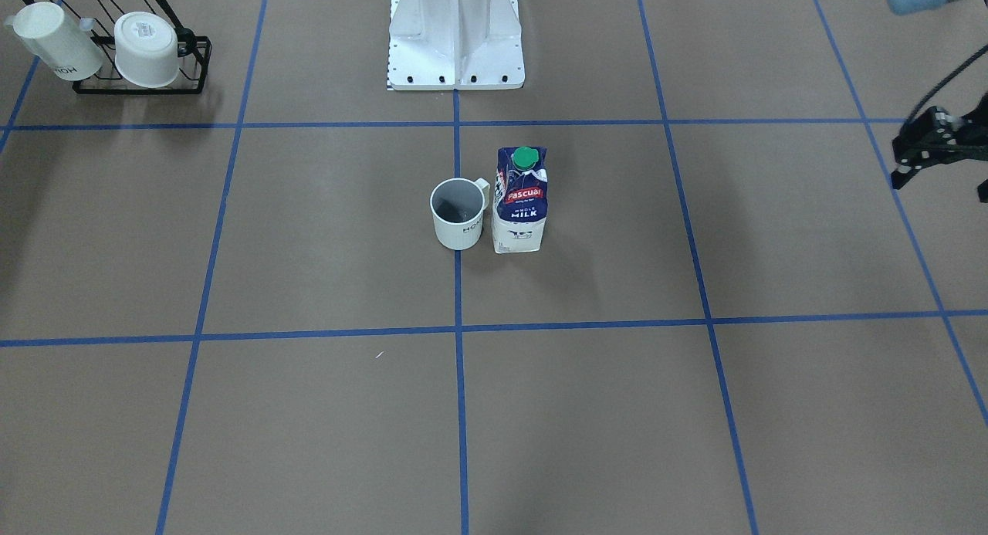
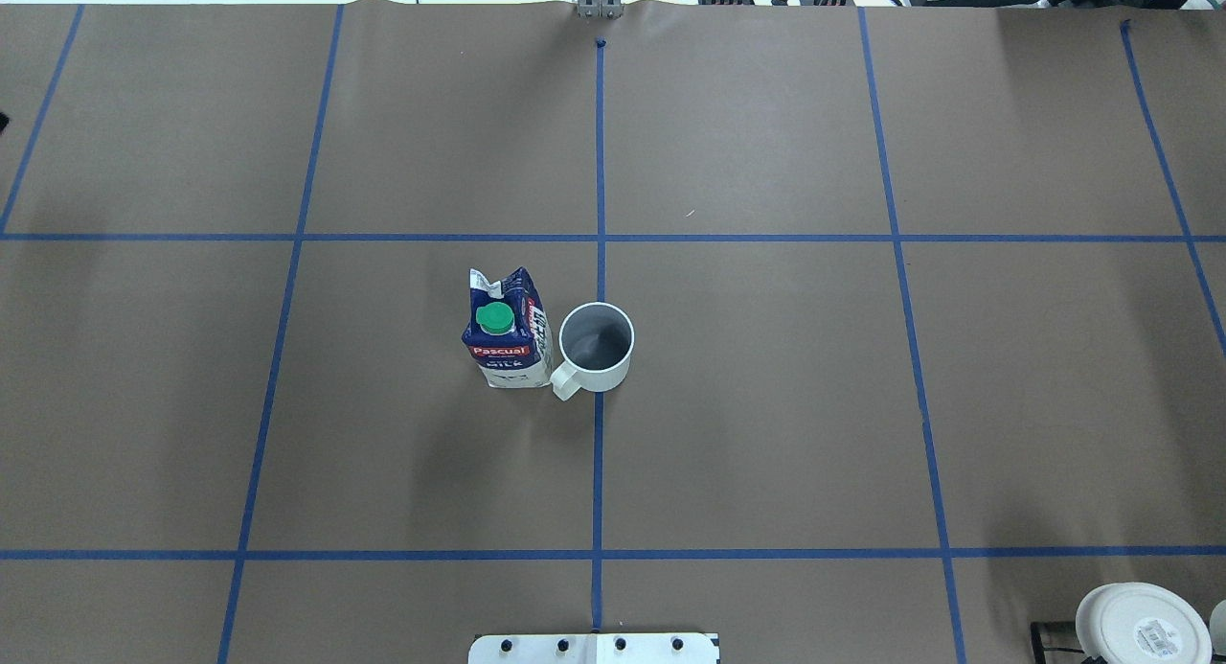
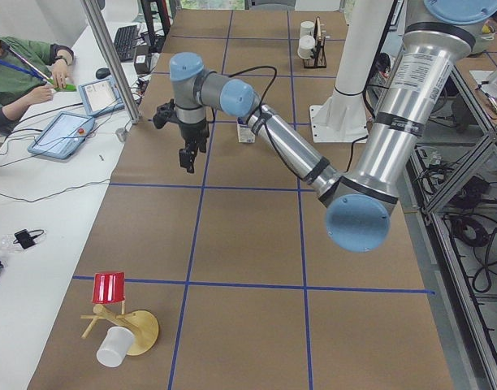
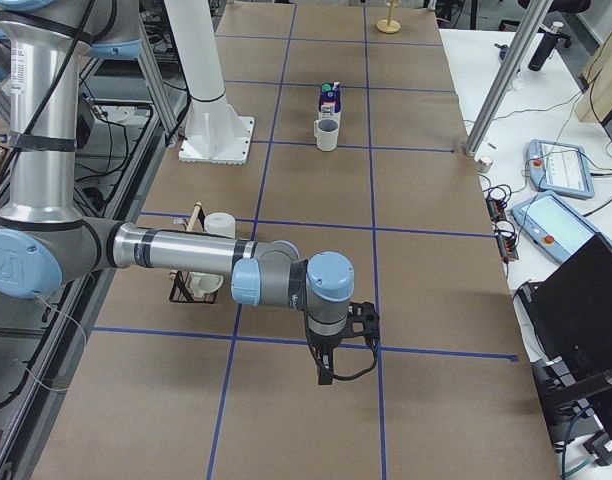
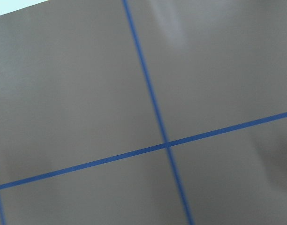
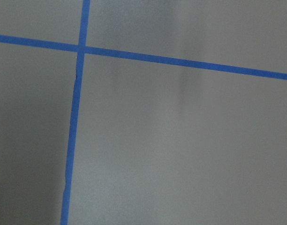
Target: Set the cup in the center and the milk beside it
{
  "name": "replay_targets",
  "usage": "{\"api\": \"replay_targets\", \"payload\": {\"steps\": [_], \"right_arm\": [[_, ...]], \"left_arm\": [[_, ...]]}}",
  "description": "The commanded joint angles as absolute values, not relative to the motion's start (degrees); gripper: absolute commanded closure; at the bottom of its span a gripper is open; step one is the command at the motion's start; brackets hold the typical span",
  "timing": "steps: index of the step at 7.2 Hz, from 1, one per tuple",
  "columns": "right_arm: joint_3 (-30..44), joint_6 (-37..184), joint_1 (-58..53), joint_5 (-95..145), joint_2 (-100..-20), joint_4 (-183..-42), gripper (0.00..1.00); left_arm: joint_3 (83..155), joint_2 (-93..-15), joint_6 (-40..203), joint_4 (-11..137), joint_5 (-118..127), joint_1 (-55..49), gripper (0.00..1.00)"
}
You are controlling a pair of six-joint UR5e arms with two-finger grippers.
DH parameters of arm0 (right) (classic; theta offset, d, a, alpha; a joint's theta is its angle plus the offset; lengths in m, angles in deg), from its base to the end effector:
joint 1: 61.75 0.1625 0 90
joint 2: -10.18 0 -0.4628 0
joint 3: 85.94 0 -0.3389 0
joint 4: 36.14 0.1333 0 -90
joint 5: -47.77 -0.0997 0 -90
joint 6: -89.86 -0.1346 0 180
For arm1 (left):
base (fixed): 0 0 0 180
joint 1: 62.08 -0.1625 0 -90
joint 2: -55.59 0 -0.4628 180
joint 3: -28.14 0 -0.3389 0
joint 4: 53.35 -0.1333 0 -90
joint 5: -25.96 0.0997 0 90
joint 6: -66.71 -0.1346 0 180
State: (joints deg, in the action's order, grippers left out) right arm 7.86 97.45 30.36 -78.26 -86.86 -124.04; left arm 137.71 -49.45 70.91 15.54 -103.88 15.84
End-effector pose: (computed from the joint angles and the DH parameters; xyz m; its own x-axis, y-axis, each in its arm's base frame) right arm 0.0681 -0.3769 0.7518 0.8055 -0.0909 0.5856 0.0702 0.9958 0.0580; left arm 0.0628 -0.5184 0.4942 0.7325 0.2365 -0.6384 -0.1503 0.9708 0.1872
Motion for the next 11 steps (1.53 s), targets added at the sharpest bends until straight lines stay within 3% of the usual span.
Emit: {"api": "replay_targets", "payload": {"steps": [1, 2, 4, 7, 11], "right_arm": [[8.3, 97.4, 30.4, -78.3, -86.8, -123.9, 0.00], [8.3, 97.2, 30.4, -78.5, -86.9, -124.1, 0.00], [8.7, 96.9, 30.4, -78.9, -86.8, -124.0, 0.00], [8.6, 97.4, 30.4, -86.3, -87.4, -123.9, 0.00], [12.0, 97.4, 30.4, -78.6, -88.5, -124.1, 0.00]], "left_arm": [[128.7, -40.1, 67.1, 28.2, -104.3, 21.6, 0.01], [126.4, -34.8, 67.1, 34.9, -104.6, 22.9, 0.01], [130.2, -28.5, 67.6, 36.7, -104.7, 24.3, 0.01], [130.6, -28.3, 67.1, 36.9, -104.0, 23.9, 0.01], [130.6, -27.9, 67.4, 36.6, -104.0, 24.0, 0.01]]}}
